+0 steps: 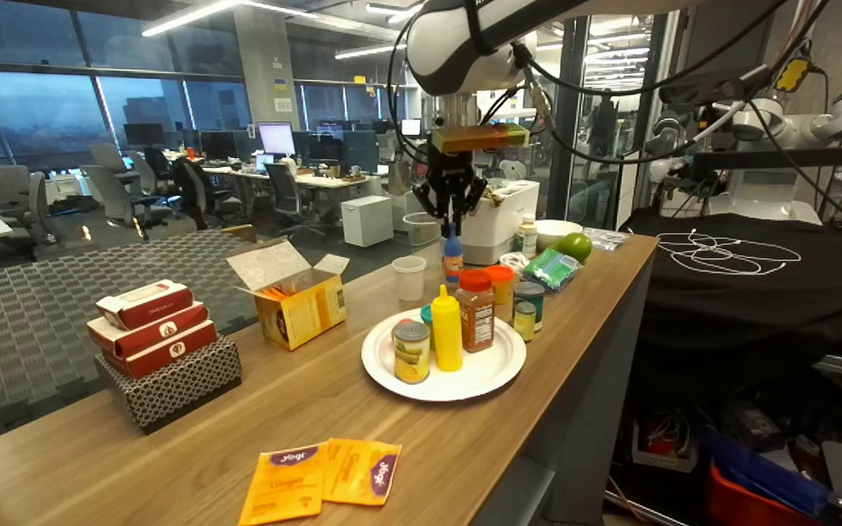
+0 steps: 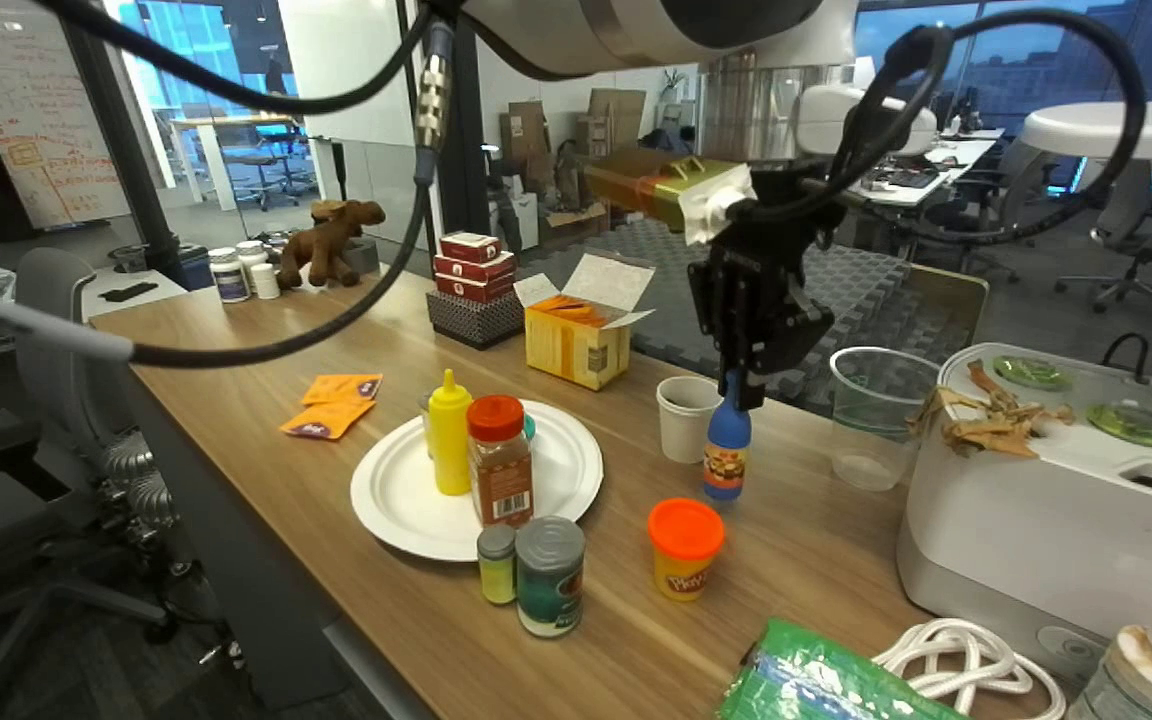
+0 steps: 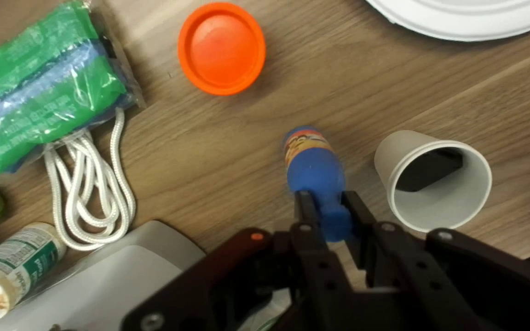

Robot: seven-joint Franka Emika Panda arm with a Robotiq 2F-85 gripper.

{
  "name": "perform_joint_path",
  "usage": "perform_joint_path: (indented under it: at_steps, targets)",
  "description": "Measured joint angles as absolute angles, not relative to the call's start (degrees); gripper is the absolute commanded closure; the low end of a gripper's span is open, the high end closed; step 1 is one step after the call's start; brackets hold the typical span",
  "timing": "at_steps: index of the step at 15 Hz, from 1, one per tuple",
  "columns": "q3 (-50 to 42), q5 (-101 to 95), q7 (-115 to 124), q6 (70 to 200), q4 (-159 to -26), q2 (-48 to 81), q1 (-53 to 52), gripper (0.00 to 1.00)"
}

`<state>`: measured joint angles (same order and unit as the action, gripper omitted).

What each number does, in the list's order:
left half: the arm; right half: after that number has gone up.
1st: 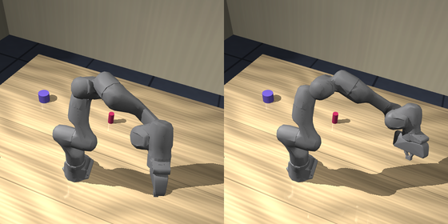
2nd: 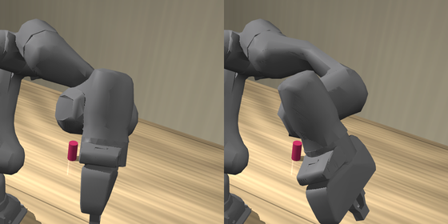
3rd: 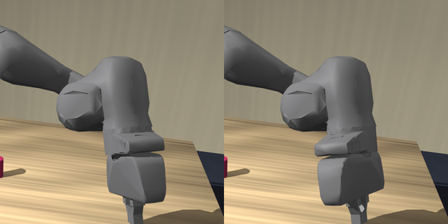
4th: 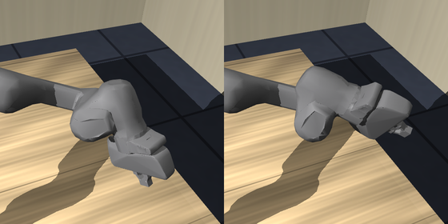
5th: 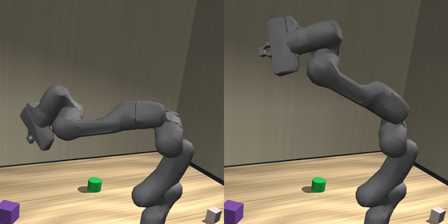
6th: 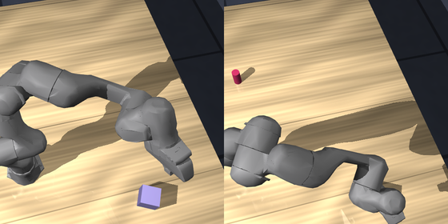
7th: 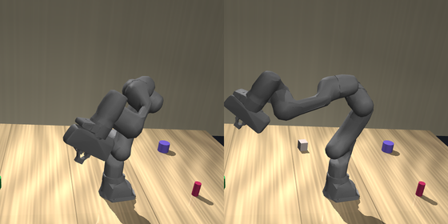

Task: Put the containers and strawberry plush toy on the white plate

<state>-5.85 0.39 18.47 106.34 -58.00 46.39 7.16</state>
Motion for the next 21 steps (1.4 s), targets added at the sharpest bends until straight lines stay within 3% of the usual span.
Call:
perform_joint_path:
  at_steps: [7,21]
  targets:
    - [-5.7,0.2,24.9,101.6,-62.3,37.6,2.6,0.90]
    - [-0.5,-4.9,29.4,101.6,-89.5,15.8,-10.5,0.90]
